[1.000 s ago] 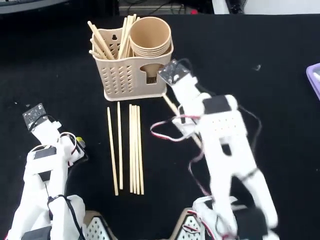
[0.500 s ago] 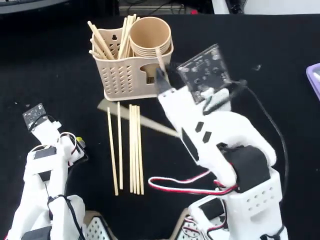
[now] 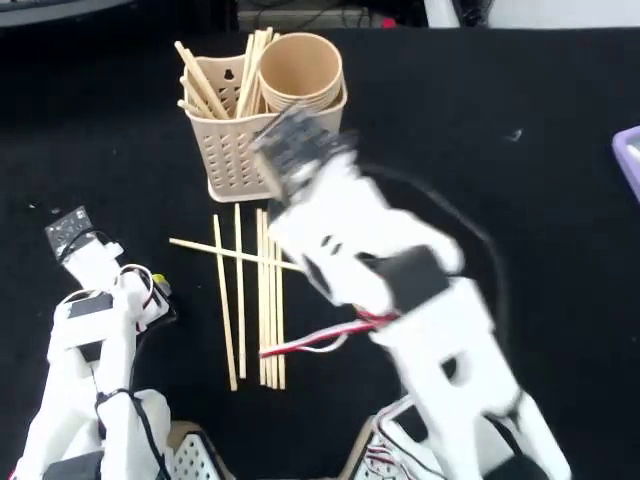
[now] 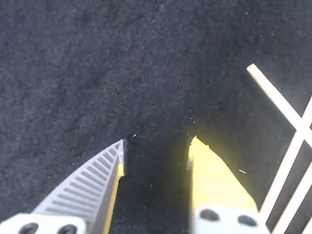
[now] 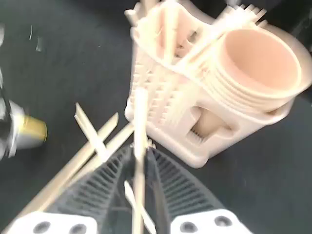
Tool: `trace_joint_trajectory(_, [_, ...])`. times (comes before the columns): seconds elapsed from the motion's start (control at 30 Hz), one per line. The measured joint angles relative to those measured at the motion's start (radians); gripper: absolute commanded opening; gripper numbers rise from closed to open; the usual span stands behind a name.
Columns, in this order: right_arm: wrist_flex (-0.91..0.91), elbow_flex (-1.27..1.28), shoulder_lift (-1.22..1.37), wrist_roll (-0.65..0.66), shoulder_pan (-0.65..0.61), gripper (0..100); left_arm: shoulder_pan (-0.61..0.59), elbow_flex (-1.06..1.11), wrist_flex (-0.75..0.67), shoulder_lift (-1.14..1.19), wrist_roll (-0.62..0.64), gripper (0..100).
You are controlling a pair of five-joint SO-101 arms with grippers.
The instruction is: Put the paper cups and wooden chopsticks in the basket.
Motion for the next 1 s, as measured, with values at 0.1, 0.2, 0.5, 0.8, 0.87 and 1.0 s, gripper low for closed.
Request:
trace_joint_trajectory(0.1, [-0.146,0.203,0.057,0.051,-0.043,1.1,0.002,0.000,0.000,0.000,0.000,21])
trace_joint_trajectory(0.2, [-0.238,0.301,0.121,0.069,-0.068,1.1,0.002,0.000,0.000,0.000,0.000,21])
trace_joint_trajectory(0.5, [-0.358,0.310,0.216,0.132,-0.083,1.1,0.002,0.000,0.000,0.000,0.000,21])
trace_joint_trajectory(0.8, [-0.385,0.071,0.606,0.133,-0.081,1.9,0.002,0.000,0.000,0.000,0.000,21])
trace_joint_trajectory(0.87, [-0.385,0.034,0.667,0.133,-0.081,6.5,0.002,0.000,0.000,0.000,0.000,21])
trace_joint_trajectory(1.0, [-0.377,-0.003,0.710,0.133,-0.083,17.8,0.002,0.000,0.000,0.000,0.000,21])
